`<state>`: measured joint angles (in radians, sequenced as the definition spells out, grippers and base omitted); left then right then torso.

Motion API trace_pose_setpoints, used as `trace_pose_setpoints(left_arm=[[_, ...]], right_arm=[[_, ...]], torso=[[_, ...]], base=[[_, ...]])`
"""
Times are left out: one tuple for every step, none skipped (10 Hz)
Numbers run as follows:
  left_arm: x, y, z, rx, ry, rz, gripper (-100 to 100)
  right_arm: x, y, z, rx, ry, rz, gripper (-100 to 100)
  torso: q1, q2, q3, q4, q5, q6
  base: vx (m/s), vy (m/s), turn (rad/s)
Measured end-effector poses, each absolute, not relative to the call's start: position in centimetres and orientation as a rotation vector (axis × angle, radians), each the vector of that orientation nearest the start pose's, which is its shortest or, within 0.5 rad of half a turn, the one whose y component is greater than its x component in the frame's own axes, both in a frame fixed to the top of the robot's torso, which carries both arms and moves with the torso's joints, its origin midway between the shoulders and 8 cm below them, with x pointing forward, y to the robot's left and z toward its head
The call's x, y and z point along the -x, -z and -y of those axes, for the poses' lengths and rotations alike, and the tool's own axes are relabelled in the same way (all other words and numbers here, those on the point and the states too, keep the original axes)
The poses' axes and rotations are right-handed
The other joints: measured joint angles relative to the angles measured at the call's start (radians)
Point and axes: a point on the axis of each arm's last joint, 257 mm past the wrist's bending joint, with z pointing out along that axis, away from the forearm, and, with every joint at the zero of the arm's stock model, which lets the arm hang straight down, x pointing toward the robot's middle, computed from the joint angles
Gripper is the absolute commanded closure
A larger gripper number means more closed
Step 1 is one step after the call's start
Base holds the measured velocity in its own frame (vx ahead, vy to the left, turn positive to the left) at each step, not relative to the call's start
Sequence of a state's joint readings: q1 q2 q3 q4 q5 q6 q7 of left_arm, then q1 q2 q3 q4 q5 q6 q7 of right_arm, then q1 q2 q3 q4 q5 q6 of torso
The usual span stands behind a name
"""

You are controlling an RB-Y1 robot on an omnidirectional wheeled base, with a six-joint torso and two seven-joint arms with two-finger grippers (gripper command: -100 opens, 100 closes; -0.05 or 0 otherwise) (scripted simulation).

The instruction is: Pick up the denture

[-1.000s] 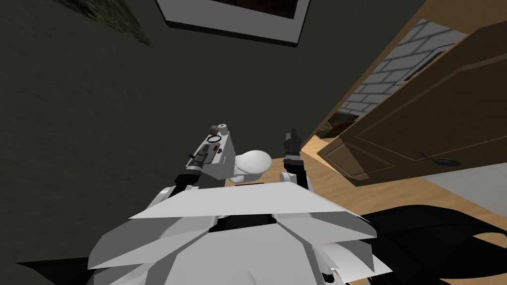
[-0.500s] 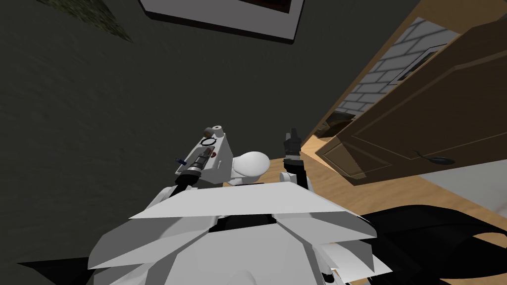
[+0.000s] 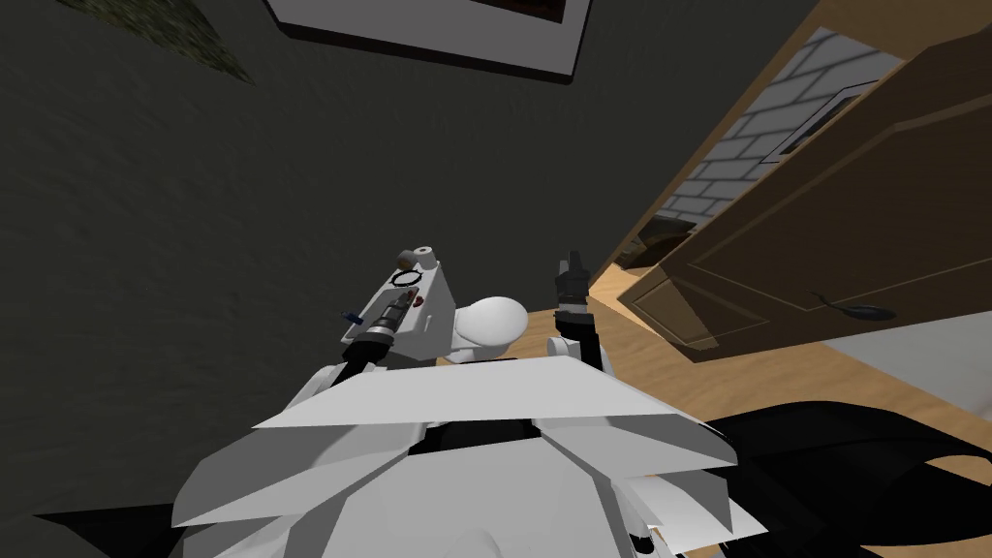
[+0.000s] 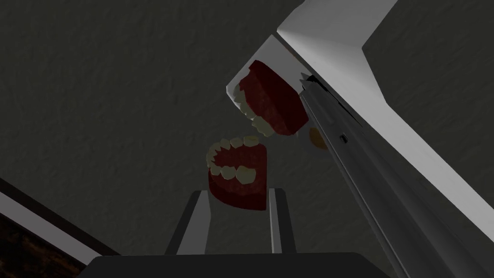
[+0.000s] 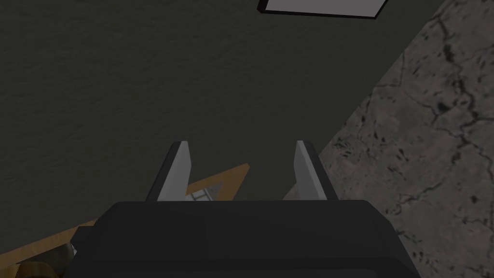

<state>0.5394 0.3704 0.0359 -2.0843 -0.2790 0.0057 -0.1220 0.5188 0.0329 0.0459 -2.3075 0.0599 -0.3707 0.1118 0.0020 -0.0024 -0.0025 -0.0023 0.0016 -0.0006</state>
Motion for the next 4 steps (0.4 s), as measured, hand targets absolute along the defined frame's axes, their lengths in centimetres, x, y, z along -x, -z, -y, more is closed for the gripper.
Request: trace_pose_setpoints(left_arm=[[-39.69, 19.33, -34.00, 0.644, 0.584, -1.490, 100], [-39.69, 19.34, -34.00, 0.644, 0.584, -1.490, 0], [-39.69, 19.34, -34.00, 0.644, 0.584, -1.490, 100], [-39.69, 19.33, -33.99, 0.644, 0.584, -1.490, 0]], right_arm=[[-36.05, -0.51, 26.65, -0.698, -1.171, -0.733, 0], [-36.05, -0.51, 26.65, -0.698, -1.171, -0.733, 0], [-36.05, -0.51, 26.65, -0.698, -1.171, -0.733, 0], [-36.05, -0.51, 26.65, -0.698, -1.171, -0.733, 0]], torso=[[0.001, 0.000, 0.000, 0.000, 0.000, 0.000], [0.001, 0.000, 0.000, 0.000, 0.000, 0.000], [0.001, 0.000, 0.000, 0.000, 0.000, 0.000], [0.001, 0.000, 0.000, 0.000, 0.000, 0.000]], base=[[0.000, 0.000, 0.000], [0.000, 0.000, 0.000], [0.000, 0.000, 0.000], [0.000, 0.000, 0.000]])
